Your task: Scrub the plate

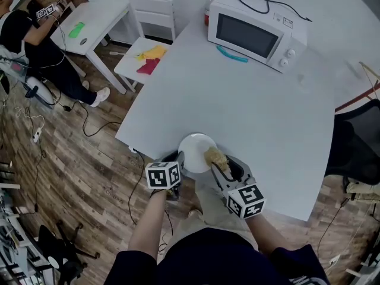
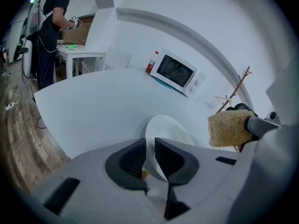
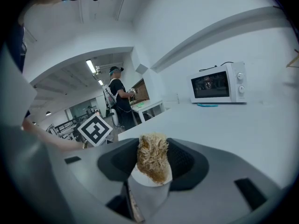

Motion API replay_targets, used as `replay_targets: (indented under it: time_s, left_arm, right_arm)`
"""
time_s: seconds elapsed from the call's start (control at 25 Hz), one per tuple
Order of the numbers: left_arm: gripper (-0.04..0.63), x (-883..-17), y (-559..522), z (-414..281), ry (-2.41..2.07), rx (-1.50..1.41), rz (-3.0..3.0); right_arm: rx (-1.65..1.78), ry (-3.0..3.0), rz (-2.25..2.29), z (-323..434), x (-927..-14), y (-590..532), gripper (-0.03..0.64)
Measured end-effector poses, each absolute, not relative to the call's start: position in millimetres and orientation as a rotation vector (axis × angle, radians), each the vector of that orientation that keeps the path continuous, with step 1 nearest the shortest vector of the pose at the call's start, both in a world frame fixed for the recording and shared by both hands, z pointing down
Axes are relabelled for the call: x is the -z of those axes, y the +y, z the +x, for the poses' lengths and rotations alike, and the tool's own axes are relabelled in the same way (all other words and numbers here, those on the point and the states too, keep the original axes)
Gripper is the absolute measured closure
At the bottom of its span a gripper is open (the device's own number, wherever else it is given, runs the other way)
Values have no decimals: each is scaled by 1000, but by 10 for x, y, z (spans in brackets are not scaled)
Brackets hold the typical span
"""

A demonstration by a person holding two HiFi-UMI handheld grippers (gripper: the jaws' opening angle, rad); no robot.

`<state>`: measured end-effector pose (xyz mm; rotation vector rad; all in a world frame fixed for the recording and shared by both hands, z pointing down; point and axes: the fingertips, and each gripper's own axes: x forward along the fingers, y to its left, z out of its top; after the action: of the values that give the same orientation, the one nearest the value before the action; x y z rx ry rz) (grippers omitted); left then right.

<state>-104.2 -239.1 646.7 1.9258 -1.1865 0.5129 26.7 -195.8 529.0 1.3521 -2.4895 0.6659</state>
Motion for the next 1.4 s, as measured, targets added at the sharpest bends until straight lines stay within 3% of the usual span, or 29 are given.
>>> replay_targets:
  time_s: [0.52,0.88,1.4]
  left_arm:
    - [552,-5965,-2118,-1102,-1291,-438,2018]
    - [554,-5907,-1983,-1131,-1310,-435,2031]
    - [554,-5880,-2029,-1110,-1293,-465,2080]
  right_arm:
    - [-623,-2487,1367,190,-5358,-1797,436]
    - [-673,-2417,1281,43,-5814,-1754,436]
    - [-602,-2449,1242,-137,-5687,-2183,436]
